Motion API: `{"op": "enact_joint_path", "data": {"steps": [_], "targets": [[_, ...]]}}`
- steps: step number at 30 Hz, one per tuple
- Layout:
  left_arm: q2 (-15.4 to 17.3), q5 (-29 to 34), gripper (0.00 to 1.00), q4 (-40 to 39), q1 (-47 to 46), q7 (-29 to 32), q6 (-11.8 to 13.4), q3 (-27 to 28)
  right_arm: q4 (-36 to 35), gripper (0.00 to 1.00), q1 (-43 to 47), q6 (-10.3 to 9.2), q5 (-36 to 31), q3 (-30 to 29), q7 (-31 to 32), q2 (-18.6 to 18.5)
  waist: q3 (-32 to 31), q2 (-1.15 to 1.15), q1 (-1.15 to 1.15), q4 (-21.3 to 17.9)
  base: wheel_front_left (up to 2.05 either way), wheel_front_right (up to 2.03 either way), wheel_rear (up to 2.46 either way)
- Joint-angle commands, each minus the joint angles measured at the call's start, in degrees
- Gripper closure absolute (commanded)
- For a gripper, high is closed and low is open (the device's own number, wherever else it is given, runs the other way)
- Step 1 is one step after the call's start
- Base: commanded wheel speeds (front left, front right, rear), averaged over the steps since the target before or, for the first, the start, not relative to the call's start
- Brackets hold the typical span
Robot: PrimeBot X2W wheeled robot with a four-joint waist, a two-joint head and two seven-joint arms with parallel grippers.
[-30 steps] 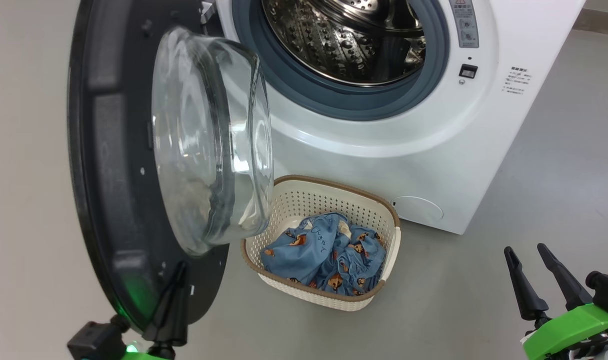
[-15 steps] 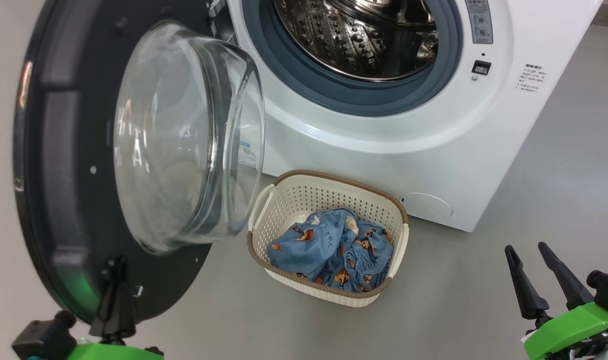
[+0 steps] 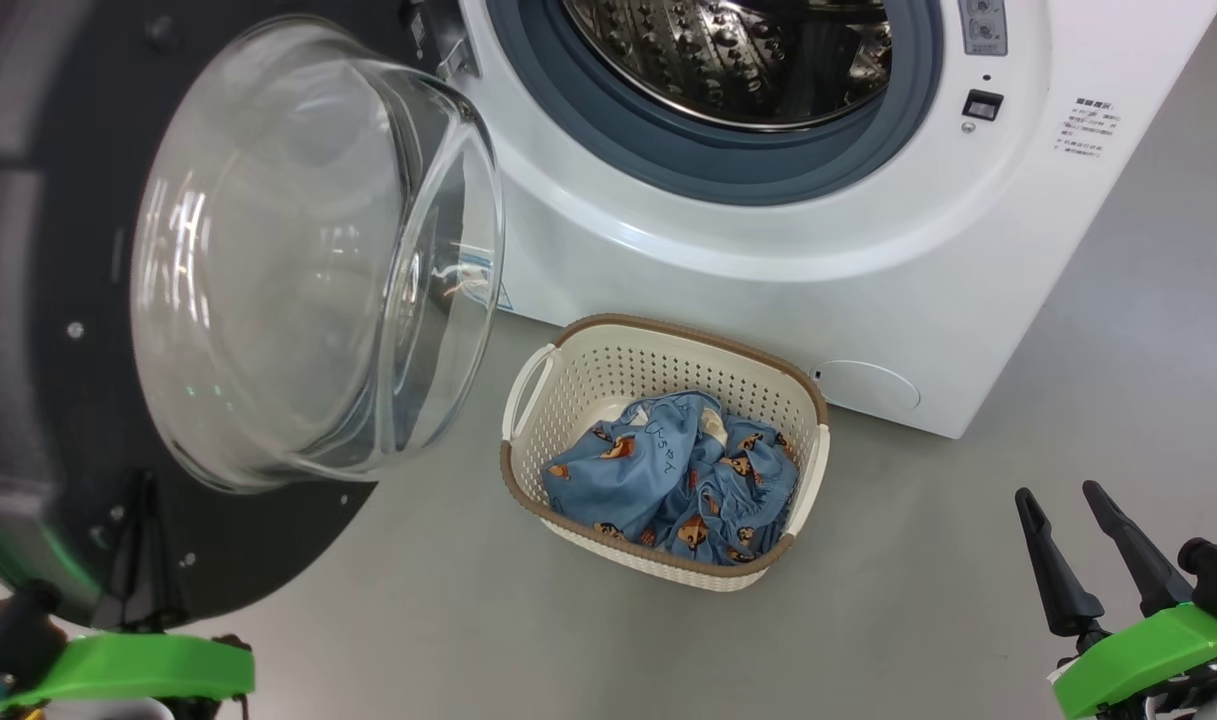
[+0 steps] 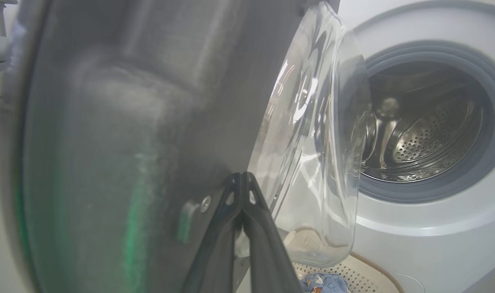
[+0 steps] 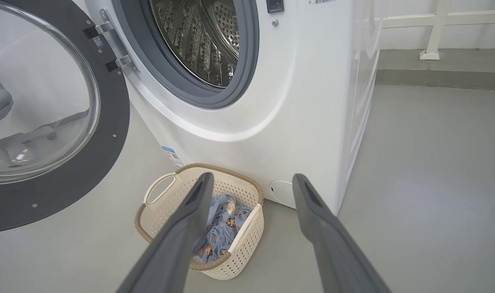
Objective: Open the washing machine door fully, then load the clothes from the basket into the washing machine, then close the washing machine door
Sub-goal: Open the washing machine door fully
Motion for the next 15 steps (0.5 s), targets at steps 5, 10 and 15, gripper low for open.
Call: {"op": "enact_joint_path", "data": {"steps": [5, 10, 15], "targets": [[2.92, 1.35, 1.00, 1.72, -4.78, -0.61, -0.10, 5.75, -1.23, 0.00, -0.73, 0.08, -1.02, 0.53, -0.74, -1.68, 0.93, 0.00, 0.00, 0.41, 0.00, 0.00, 0.00], [3.26, 2.32, 1.00, 3.61, -6.46, -0.61, -0.26, 7.89, -1.17, 0.00, -0.80, 0.08, -1.49, 0.58, -0.74, -1.97, 1.37, 0.00, 0.00, 0.52, 0.00, 0.00, 0.00], [3.93, 3.73, 1.00, 5.96, -8.57, -0.61, -0.56, 10.61, -1.27, 0.00, -0.82, 0.08, -2.07, 0.57, -0.74, -2.18, 2.08, 0.00, 0.00, 0.56, 0.00, 0.00, 0.00]]}}
